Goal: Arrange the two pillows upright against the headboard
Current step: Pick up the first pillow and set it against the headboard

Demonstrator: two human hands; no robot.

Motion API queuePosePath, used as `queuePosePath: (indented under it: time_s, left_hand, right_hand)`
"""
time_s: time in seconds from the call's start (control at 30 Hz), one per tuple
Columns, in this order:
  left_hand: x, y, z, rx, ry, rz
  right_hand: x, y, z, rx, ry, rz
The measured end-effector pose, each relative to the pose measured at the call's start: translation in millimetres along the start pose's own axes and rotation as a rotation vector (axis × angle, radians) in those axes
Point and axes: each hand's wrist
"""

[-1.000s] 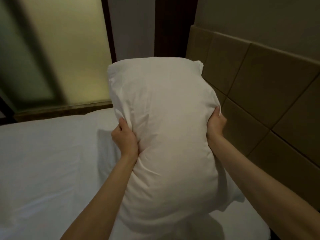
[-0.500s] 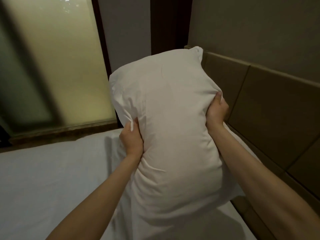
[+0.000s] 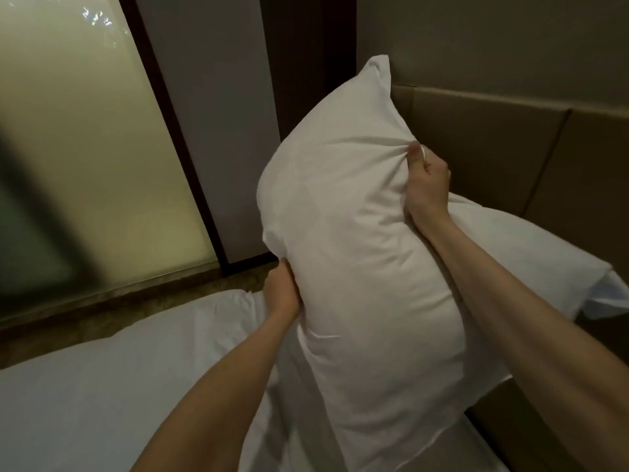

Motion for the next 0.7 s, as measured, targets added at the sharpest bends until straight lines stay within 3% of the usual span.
queuePosePath:
  time_s: [0.1, 0.17, 0.23, 0.3, 0.37, 0.43, 0.57, 0.7]
  left_hand:
    - [25.1, -33.3, 8.6, -0.065, 0.150, 0.154]
    - [36.7, -49.0, 18.1, -0.045, 0.159, 0.409]
    - [46.6, -53.9, 37.4, -0.091, 0.088, 0.635]
    - [52.7, -47.3, 56.9, -0.151, 0.019, 0.746]
    - [59.0, -39.9, 76.1, -0.210, 0.009, 0.717]
    - [64.5, -36.3, 89.5, -0.232, 0.005, 0.677]
    - [64.6, -32.3, 102.6, -0.210, 0.022, 0.554]
    - [64.3, -26.8, 111.8, -0.198, 0.154, 0.436]
  right_hand:
    - [15.8, -15.2, -32.9, -0.035, -0.012, 0.069]
    - [24.8, -18.3, -61.6, -0.023, 0.055, 0.136]
    - [28.2, -14.5, -97.9, 0.048, 0.279, 0.290]
    - [27.9, -4.0, -133.1, 0.168, 0.505, 0.522]
    - [27.6, 12.7, -166.1, 0.297, 0.693, 0.726]
    - [28.0, 29.3, -194.6, 0.427, 0.789, 0.807]
    - [20.5, 49.8, -233.1, 0.676, 0.986, 0.780]
    - [-0.7, 58.6, -255.4, 0.765, 1.215, 0.626]
Point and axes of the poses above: each hand's wrist, its own y-axis away from the middle knuckle, its own x-axis out of the palm, z = x × y, and after that the axes turned 11 degrees about z, right-handed
